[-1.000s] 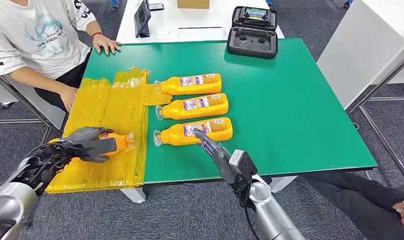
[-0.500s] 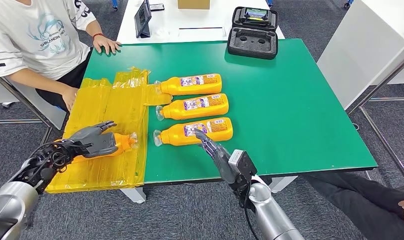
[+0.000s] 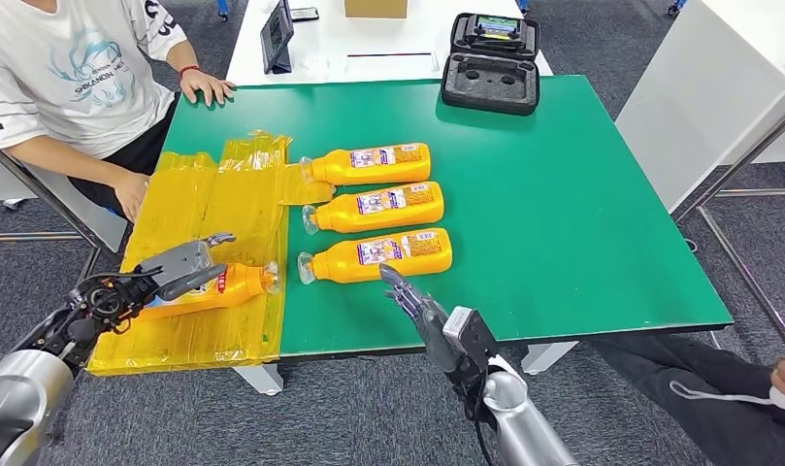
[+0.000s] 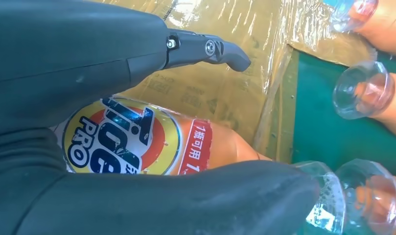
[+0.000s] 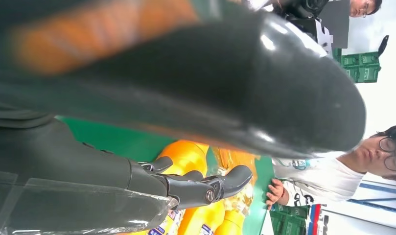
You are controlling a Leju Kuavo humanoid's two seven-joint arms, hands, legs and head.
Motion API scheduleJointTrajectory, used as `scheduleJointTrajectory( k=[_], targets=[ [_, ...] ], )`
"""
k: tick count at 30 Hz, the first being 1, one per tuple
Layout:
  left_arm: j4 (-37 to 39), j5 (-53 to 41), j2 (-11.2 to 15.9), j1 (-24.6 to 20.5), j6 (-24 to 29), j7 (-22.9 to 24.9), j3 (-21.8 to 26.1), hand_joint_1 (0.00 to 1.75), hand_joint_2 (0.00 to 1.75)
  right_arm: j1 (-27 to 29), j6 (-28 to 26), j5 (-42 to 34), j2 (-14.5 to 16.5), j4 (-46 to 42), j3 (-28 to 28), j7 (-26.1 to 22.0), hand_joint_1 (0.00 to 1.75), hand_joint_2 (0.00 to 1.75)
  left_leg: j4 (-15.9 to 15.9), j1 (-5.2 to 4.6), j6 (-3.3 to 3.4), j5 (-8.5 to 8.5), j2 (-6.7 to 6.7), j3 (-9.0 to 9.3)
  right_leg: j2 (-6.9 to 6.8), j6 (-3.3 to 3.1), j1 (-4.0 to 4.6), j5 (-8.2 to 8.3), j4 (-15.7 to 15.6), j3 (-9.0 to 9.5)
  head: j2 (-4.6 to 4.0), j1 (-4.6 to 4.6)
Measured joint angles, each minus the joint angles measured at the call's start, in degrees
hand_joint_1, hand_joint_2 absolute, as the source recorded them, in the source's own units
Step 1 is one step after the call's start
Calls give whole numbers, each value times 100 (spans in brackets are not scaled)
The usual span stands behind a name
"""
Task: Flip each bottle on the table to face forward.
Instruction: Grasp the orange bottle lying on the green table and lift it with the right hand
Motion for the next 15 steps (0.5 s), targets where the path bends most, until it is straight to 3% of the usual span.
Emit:
scheduleJointTrajectory(
  k=[2,4,11,13,15],
  targets=[
    [-9,146,-5,8,109,-124,42,0,0,26,-1,15,-1,-32,0,11,0,0,0,0,0,0,0,0,0,0,0,0,0,-2,0,0],
    [-69,356,-28,28,582,-364,105,0,0,47,0,28,-1,-61,0,28,0,0,0,0,0,0,1,-1,0,0,0,0,0,-3,0,1],
    [-646,968,-388,149,4233,-1248,457,0,0,22,103,-115,21,-82,37,62,0,0,0,-1,0,-1,0,-4,0,0,0,0,0,-2,0,-1],
    [-875,1067,-467,237,4881,-1304,483,0,0,-17,128,-179,23,-80,78,60,0,0,0,-1,0,-1,1,-5,1,0,0,0,-1,-3,0,0],
    [-1050,1113,-514,305,5140,-1316,479,0,0,-44,134,-208,23,-76,108,58,0,0,0,-1,0,-1,0,-5,0,0,0,0,-1,-3,0,0]
  ],
)
